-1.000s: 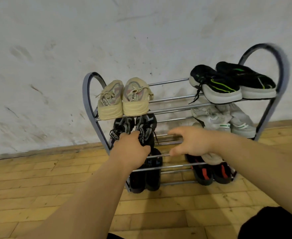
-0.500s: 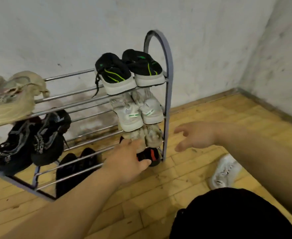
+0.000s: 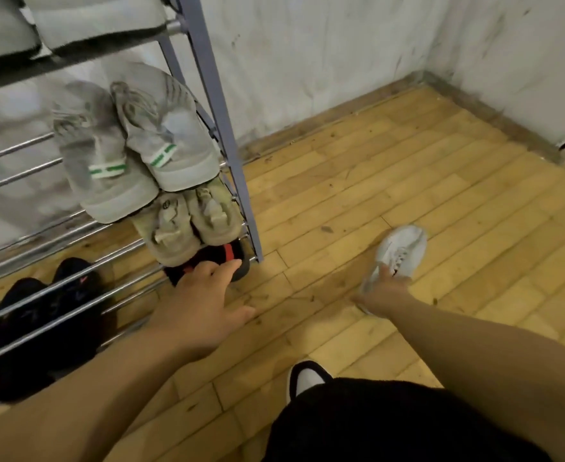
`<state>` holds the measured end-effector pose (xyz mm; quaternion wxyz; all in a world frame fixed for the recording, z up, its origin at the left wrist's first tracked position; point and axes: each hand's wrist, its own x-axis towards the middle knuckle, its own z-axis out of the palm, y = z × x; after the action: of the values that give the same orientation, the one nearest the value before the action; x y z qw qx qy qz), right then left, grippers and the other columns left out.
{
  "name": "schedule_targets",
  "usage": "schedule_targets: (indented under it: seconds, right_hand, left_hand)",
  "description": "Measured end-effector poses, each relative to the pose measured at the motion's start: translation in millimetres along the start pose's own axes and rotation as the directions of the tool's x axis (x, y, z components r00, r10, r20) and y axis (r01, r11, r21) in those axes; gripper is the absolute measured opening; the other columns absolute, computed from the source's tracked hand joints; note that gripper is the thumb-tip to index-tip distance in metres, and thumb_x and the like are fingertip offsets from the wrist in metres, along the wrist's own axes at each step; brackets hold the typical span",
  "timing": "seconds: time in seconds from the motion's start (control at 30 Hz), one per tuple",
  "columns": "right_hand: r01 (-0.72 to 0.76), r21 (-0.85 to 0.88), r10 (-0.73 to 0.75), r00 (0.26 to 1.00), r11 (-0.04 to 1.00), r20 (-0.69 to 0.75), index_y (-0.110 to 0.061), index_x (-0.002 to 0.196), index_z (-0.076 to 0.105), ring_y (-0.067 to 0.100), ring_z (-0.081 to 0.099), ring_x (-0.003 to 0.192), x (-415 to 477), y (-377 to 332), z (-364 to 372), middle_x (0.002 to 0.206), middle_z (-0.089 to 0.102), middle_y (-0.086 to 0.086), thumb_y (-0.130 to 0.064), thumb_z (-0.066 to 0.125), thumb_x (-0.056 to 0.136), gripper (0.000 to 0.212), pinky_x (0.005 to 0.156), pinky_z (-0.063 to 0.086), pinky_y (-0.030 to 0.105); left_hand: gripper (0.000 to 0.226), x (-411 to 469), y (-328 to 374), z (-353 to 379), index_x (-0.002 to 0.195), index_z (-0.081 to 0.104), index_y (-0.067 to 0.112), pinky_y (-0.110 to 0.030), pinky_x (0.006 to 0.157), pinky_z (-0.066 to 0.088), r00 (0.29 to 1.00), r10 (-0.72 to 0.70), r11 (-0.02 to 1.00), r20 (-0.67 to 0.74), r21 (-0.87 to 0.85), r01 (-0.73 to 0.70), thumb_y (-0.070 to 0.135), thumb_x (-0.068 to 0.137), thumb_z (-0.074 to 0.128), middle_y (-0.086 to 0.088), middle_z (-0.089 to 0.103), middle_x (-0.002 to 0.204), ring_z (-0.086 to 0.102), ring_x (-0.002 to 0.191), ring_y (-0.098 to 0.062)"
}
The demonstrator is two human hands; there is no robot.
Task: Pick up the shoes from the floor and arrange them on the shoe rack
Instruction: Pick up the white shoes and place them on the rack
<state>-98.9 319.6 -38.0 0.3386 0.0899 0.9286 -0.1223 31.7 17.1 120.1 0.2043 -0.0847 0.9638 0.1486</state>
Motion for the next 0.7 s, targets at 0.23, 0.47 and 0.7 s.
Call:
schedule_targets:
  seconds: [0.23, 0.47, 0.7]
  right_hand:
    - [-0.139, 0.224, 0.171, 0.977, 0.965, -0.130, -0.045, 0.155, 0.008, 0.048, 0.033, 0.131, 8.0, -8.1, 26.0, 0.160, -0.012, 0.016, -0.035, 0.055, 0.086, 0.083, 0.097, 0.048, 0.048]
    - [0.045, 0.123, -0.057, 0.994, 0.991, 0.097, -0.024, 0.159, 0.019, 0.038, 0.052, 0.128, -57.0, -39.4, -43.1, 0.151, 0.043, 0.017, -0.027, 0.070, 0.086, 0.088, 0.100, 0.049, 0.043]
    - [0.365, 0.079, -0.371, 0.877, 0.928, 0.307, -0.049, 0.150, 0.039, 0.027, 0.058, 0.108, -219.2, -121.4, -133.3, 0.139, 0.048, 0.002, -0.037, 0.071, 0.088, 0.071, 0.083, 0.060, 0.041]
  left_hand:
    - [0.088, 12.2, -17.2, 10.0, 0.162, 0.012, 0.038, -0.037, 0.108, 0.040, 0.999, -0.021, 0.998, 0.049, -0.057, 0.024, 0.061, 0.093, 0.060, 0.005, 0.023, 0.164, 0.034, 0.146, -0.020]
    - [0.091, -11.0, -21.3, -12.3, 0.164, 0.010, 0.035, -0.038, 0.113, 0.038, 0.999, 0.041, 0.987, 0.023, -0.157, -0.037, 0.066, 0.093, 0.058, 0.002, 0.021, 0.167, 0.032, 0.149, -0.020]
    - [0.094, -64.6, -31.5, -51.2, 0.164, 0.007, 0.042, -0.035, 0.122, 0.029, 0.995, 0.076, 0.931, -0.065, -0.354, -0.094, 0.068, 0.091, 0.059, 0.004, 0.011, 0.170, 0.027, 0.154, -0.022]
